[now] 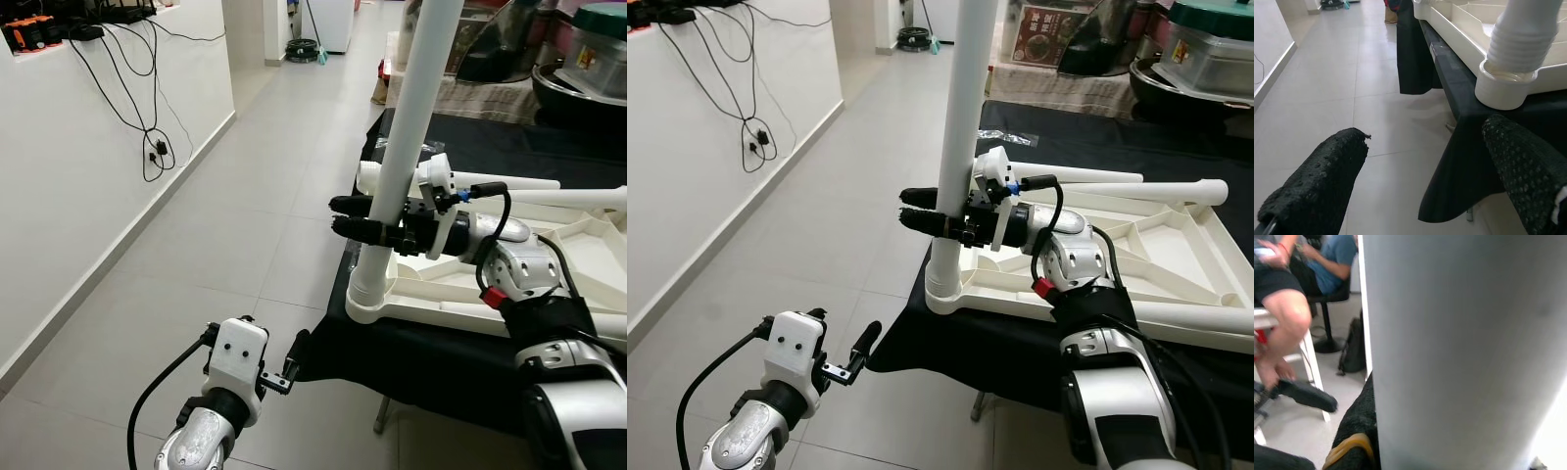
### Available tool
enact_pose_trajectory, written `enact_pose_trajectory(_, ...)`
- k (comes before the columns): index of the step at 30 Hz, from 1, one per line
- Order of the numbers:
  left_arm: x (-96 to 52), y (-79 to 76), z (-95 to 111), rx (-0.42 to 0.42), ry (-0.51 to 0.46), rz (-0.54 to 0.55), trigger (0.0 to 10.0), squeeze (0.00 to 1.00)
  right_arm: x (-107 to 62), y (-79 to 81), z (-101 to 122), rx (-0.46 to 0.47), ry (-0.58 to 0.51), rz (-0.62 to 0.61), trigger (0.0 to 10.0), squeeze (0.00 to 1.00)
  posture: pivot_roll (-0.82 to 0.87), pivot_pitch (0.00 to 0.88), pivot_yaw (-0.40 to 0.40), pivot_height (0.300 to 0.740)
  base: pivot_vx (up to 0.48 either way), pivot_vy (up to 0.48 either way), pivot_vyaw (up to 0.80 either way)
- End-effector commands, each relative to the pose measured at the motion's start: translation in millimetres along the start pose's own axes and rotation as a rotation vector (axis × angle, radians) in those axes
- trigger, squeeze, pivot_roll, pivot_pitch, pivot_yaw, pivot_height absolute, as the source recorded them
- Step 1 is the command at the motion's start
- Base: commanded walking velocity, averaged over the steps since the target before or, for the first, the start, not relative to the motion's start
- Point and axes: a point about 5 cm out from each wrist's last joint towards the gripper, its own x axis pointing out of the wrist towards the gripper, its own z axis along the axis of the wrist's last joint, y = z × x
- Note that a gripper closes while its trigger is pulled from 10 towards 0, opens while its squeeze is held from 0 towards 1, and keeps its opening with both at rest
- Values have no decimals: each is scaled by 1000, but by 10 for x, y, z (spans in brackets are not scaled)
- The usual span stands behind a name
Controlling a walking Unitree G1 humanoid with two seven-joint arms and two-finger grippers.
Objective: Building children table
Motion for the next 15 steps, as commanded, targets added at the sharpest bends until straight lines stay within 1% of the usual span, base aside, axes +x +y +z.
enact_pose_trajectory(1,-1,-17,32,6,-4,-15,10000,0,29,0,-27,-26,24,0,10000,0,78,142,-43,740,0,0,0)
enact_pose_trajectory(15,5,-28,45,8,1,-14,10000,0,8,-22,-98,-28,18,-39,10000,0,80,150,-41,740,0,0,0)
